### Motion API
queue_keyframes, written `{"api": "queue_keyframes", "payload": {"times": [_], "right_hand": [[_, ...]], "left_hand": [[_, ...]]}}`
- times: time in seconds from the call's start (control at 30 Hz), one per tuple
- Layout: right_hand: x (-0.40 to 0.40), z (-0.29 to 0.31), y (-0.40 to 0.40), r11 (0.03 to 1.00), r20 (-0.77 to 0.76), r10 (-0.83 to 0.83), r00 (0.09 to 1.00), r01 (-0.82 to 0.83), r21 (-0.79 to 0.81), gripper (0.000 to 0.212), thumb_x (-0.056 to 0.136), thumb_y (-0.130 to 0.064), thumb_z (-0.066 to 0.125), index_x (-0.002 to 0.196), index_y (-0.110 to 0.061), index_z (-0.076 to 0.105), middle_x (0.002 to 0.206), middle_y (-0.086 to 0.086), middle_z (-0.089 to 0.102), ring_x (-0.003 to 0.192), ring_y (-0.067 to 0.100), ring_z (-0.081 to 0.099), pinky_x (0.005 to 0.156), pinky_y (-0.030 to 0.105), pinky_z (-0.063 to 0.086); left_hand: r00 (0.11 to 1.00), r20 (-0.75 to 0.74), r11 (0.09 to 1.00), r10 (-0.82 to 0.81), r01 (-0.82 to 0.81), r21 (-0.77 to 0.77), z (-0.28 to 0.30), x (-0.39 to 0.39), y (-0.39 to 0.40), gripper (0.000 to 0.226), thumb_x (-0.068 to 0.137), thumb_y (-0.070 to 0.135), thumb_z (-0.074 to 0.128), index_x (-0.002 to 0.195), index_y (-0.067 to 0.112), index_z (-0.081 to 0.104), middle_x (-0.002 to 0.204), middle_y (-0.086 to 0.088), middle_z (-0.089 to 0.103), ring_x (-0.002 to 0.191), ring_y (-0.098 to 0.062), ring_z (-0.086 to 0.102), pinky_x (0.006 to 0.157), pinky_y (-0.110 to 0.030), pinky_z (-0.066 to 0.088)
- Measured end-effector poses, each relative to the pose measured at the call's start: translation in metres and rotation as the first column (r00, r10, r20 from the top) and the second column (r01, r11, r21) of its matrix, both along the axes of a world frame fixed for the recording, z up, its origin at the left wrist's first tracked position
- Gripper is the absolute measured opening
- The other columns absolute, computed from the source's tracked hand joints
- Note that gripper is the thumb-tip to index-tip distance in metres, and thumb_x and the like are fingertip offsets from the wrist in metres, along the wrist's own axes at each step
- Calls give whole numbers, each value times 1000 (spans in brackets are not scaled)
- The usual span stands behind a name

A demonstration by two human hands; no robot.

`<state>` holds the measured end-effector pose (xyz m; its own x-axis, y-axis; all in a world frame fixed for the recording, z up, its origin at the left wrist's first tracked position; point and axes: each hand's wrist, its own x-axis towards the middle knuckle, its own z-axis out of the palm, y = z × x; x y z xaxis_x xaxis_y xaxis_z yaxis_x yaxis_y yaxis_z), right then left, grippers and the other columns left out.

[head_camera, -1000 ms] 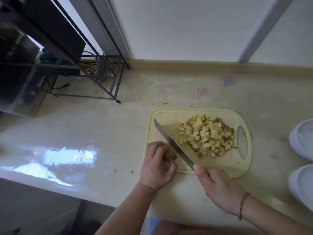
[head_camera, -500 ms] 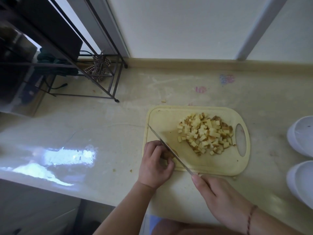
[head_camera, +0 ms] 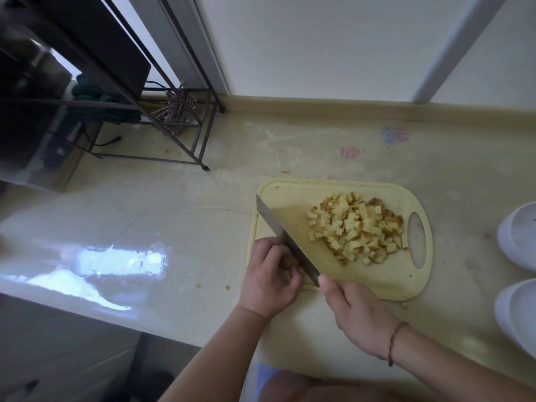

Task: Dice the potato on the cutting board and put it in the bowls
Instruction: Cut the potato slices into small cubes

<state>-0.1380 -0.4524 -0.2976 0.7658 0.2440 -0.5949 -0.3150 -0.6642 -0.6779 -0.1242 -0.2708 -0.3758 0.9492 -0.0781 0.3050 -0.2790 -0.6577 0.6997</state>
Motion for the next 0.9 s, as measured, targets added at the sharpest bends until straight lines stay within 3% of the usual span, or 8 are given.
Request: {"api": "queue_keyframes", "payload": {"times": [0.17, 0.3, 0.43, 0.67, 0.9], "right_hand": [[0, 0, -14, 999, 11, -30, 1000, 30, -26, 60, 80, -73, 19, 60, -20, 39, 47, -7, 40, 45, 6, 38, 55, 27, 36], [-3, 6, -16, 1000, 9, -9, 1000, 9, -4, 63, 78, -76, 20, 62, -18, 38, 51, -5, 39, 46, 8, 36, 57, 30, 36], [-7, 16, -17, 1000, 19, 9, 1000, -9, 13, 63, 80, -75, 21, 63, -17, 40, 59, -1, 45, 55, 13, 49, 63, 34, 43], [-9, 24, -21, 998, 39, 59, 997, -58, -22, 62, 80, -73, 20, 62, -17, 40, 57, 0, 44, 54, 9, 41, 58, 24, 38], [-21, 11, -30, 999, 45, 48, 998, -47, -11, 93, 61, -102, 1, 62, -18, 41, 58, -4, 51, 57, 9, 48, 61, 23, 41]], "left_hand": [[1000, 10, 999, 5, -5, 44, 0, -5, 2, 29, 68, 5, 74, 93, 11, 60, 102, -1, 53, 94, -22, 56, 82, -31, 50], [998, -10, 998, 68, -68, 20, 1, -14, -1, 40, 68, -3, 79, 100, 13, 61, 108, 4, 50, 99, -17, 58, 87, -24, 51], [991, -45, 992, 123, -123, 11, 1, -14, -9, 36, 70, -1, 81, 100, 11, 64, 109, 5, 51, 99, -15, 58, 90, -17, 47], [985, -69, 987, 159, -160, -14, -3, -13, -12, 28, 71, 1, 82, 95, 4, 68, 107, 2, 58, 100, -17, 62, 84, -31, 54], [991, -27, 990, 130, -131, -48, 1, -12, -11, 32, 70, -1, 81, 96, 9, 66, 110, 5, 58, 101, -18, 63, 86, -29, 54]]}}
